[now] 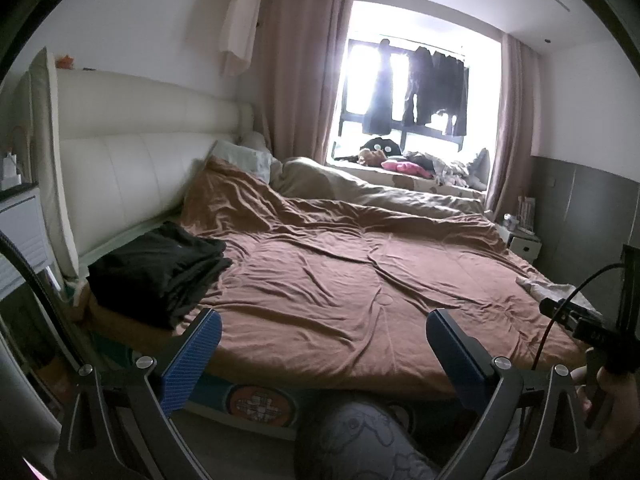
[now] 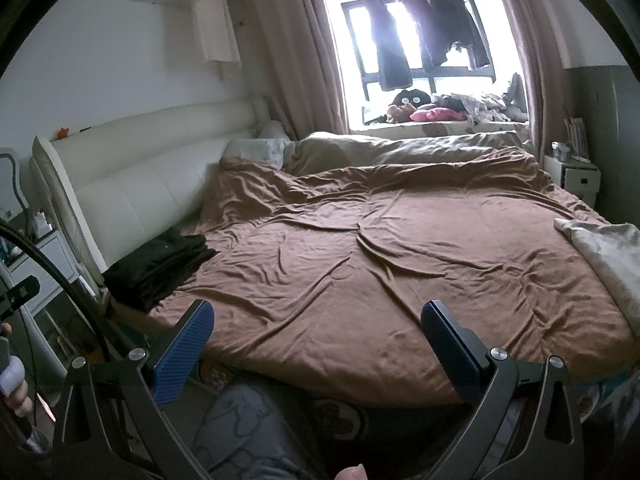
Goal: Fold large clothes
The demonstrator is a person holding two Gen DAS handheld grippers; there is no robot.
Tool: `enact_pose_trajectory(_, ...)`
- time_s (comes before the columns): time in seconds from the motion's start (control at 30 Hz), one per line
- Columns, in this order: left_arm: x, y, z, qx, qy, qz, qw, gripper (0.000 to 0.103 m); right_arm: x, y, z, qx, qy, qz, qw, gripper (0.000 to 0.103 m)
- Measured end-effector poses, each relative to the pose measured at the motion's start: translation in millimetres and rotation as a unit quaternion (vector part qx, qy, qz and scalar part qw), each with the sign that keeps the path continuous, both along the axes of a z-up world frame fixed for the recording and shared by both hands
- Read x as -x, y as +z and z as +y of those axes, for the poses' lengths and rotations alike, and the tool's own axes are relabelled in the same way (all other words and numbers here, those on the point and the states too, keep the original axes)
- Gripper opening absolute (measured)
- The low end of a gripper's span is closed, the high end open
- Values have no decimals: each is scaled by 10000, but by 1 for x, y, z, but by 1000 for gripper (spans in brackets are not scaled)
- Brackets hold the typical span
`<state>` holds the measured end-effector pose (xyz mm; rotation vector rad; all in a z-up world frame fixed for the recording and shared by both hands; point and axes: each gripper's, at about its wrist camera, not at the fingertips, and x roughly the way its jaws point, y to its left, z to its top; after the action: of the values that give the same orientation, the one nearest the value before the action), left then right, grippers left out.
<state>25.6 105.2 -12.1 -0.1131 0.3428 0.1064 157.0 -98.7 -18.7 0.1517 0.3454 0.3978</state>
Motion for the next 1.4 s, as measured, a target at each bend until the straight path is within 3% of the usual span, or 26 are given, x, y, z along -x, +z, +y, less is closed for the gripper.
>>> enact_pose_trajectory(1.4,1,-2,1,-3,-17,56,10000,103,3,-1,2,-39,-81,71,9999,103)
